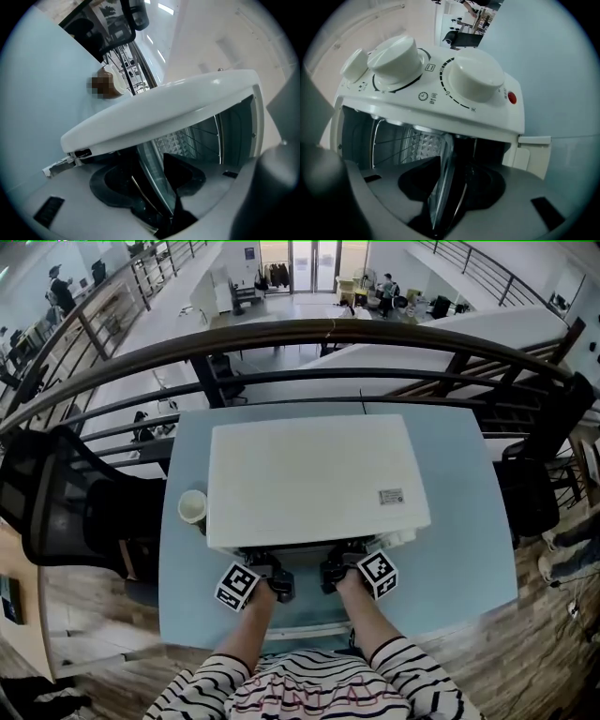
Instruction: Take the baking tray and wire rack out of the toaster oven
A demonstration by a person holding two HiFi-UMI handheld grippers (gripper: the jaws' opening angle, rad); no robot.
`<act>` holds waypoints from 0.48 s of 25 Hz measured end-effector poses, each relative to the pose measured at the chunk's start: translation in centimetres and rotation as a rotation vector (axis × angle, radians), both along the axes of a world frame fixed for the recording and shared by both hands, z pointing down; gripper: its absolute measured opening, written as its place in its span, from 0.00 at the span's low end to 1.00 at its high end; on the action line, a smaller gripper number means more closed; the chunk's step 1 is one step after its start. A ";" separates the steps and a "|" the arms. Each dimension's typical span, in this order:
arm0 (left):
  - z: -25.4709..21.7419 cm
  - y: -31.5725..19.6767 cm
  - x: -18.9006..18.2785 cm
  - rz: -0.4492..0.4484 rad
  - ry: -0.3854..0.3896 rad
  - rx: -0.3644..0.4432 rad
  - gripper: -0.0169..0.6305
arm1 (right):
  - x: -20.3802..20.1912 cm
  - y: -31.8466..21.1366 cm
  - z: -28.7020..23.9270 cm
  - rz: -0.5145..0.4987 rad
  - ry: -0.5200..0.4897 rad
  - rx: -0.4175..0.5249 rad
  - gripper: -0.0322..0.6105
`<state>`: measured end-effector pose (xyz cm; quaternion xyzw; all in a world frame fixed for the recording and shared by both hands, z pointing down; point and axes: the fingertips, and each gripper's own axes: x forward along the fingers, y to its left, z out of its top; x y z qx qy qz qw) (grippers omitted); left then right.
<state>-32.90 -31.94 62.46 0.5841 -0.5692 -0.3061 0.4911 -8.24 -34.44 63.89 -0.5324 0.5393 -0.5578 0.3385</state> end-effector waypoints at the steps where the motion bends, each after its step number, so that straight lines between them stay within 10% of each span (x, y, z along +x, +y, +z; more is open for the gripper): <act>1: 0.1 -0.2 0.0 -0.005 0.006 0.000 0.32 | 0.0 -0.1 0.1 -0.003 -0.001 -0.001 0.29; 12: 1.2 0.5 -0.1 -0.086 0.077 -0.001 0.19 | 0.3 0.8 0.2 -0.028 -0.055 0.013 0.19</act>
